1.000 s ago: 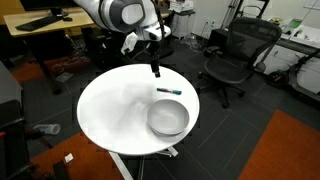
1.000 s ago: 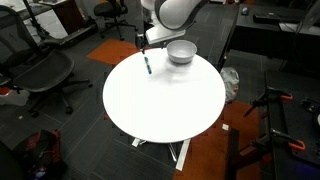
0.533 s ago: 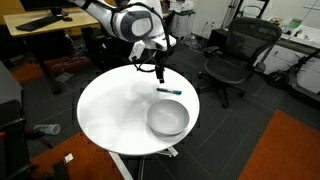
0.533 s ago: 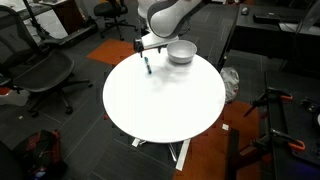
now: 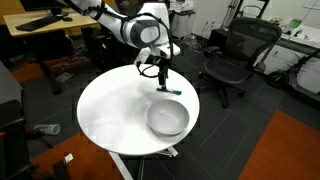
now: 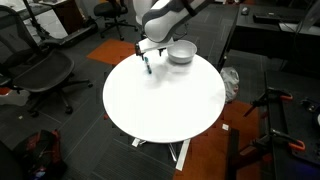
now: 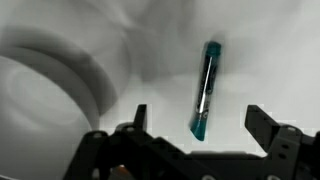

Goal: Pick the marker and put it in the bowl

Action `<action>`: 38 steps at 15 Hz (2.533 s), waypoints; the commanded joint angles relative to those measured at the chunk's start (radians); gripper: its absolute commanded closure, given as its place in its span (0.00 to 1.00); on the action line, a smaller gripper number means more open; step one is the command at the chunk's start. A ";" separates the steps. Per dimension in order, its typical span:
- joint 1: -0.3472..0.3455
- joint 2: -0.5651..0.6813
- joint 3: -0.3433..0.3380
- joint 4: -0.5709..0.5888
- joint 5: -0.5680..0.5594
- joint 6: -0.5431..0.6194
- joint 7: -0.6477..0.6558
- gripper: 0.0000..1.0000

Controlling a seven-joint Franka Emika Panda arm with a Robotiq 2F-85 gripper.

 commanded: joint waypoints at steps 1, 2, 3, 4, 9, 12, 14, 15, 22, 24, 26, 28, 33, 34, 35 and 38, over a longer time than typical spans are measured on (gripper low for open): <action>-0.013 0.065 0.001 0.109 0.027 -0.071 0.022 0.00; -0.016 0.077 0.001 0.126 0.027 -0.080 0.022 0.00; -0.019 0.088 0.001 0.141 0.028 -0.086 0.022 0.00; -0.022 0.098 0.003 0.157 0.031 -0.093 0.021 0.00; -0.033 0.142 0.006 0.222 0.039 -0.118 0.021 0.00; -0.041 0.166 0.011 0.257 0.047 -0.131 0.021 0.00; -0.046 0.181 0.013 0.276 0.050 -0.138 0.021 0.00; -0.047 0.189 0.014 0.284 0.052 -0.140 0.020 0.00; -0.054 0.232 0.026 0.334 0.065 -0.159 0.016 0.00; -0.057 0.240 0.029 0.344 0.070 -0.161 0.015 0.14; -0.058 0.248 0.029 0.354 0.074 -0.163 0.015 0.30; -0.061 0.254 0.030 0.362 0.079 -0.164 0.014 0.46; -0.063 0.259 0.031 0.368 0.082 -0.164 0.013 0.86; -0.064 0.261 0.031 0.370 0.082 -0.162 0.011 0.92; -0.065 0.262 0.032 0.372 0.081 -0.163 0.010 1.00; -0.055 0.241 0.029 0.352 0.072 -0.163 0.002 0.95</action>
